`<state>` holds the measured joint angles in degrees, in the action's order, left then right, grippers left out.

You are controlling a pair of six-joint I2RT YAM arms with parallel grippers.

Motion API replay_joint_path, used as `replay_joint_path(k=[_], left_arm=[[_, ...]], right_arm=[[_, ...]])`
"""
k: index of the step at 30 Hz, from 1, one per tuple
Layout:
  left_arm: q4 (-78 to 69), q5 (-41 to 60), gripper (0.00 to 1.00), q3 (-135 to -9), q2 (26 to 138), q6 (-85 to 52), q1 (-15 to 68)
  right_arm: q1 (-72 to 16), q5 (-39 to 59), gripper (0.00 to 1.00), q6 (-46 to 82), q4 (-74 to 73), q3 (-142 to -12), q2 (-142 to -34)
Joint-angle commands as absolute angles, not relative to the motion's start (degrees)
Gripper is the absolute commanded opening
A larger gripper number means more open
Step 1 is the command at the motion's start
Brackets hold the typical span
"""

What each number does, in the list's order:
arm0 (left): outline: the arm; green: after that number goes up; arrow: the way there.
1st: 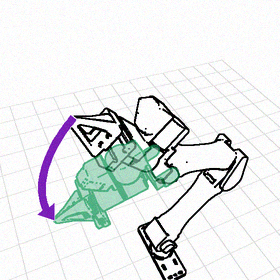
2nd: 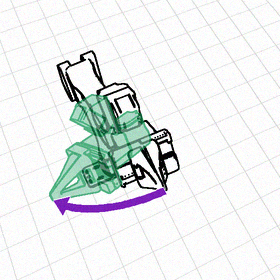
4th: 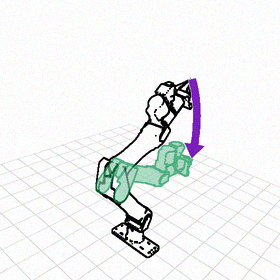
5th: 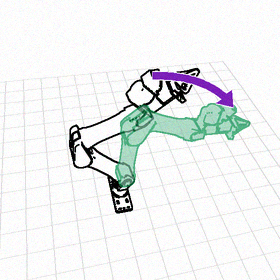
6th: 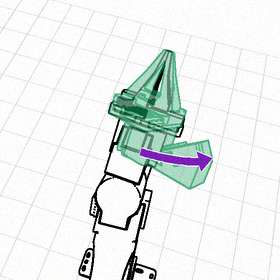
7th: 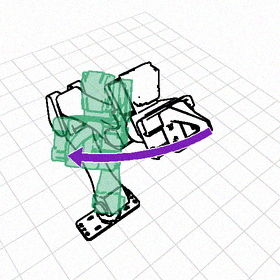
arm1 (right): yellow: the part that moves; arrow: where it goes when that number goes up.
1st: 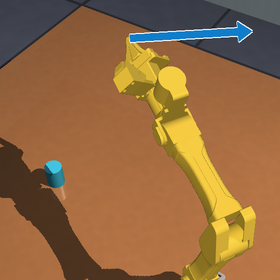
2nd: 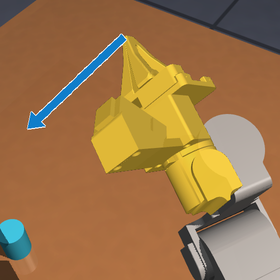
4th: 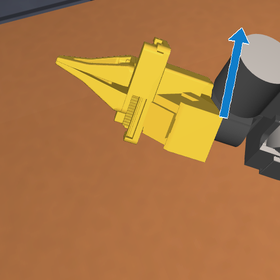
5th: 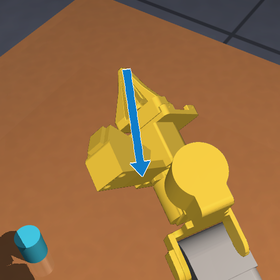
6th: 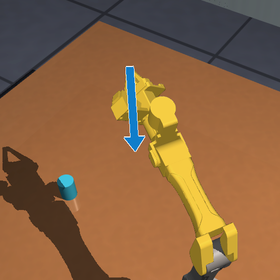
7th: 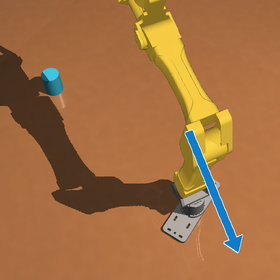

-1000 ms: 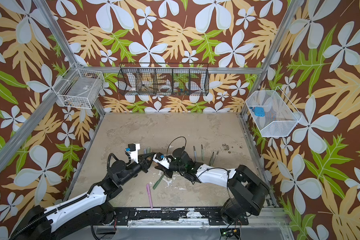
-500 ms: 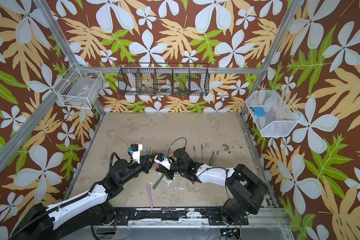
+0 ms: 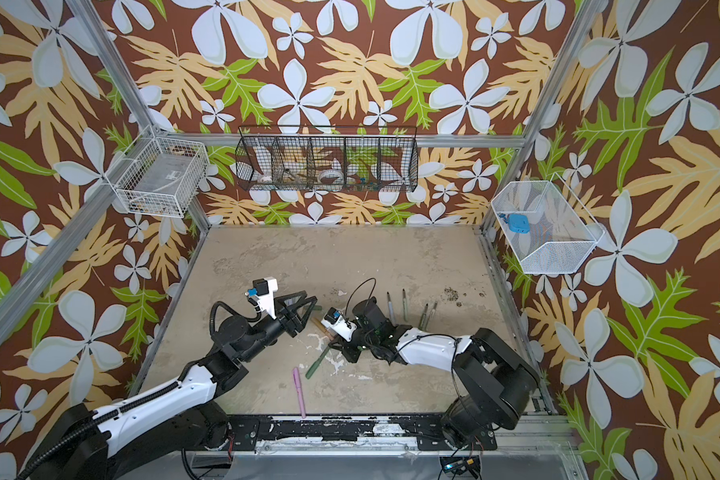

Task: Open the pen caps
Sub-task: 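Move open left gripper toward the tan pen's cap while right gripper holds it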

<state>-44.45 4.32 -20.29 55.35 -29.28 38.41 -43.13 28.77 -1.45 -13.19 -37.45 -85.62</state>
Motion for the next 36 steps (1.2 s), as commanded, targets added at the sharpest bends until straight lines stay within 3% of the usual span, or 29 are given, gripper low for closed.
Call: replay_joint_path(k=[1, 9, 17, 26, 36], left_arm=[[-47.19, 3.41, 0.62, -19.71, 55.54, -28.12, 38.59], [-49.64, 6.80, 0.57, -20.67, 60.62, -27.78, 40.37], [-51.75, 7.73, 0.39, -20.65, 63.81, -29.11, 40.96], [-49.48, 3.43, 0.44, -21.00, 64.85, -30.02, 40.98], [-51.89, 5.32, 0.33, -21.32, 69.15, -32.43, 41.04]], right_arm=[[-41.71, 31.51, 0.00, 1.40, -17.72, -35.66, -82.30], [-41.59, 31.99, 0.00, 2.07, -18.27, -35.46, -81.47], [-41.59, 31.60, 0.00, 2.46, -19.07, -35.22, -80.91], [-41.62, 31.20, 0.00, 2.46, -19.16, -35.15, -80.56], [-41.69, 29.82, 0.00, 2.27, -19.16, -35.05, -80.07]])
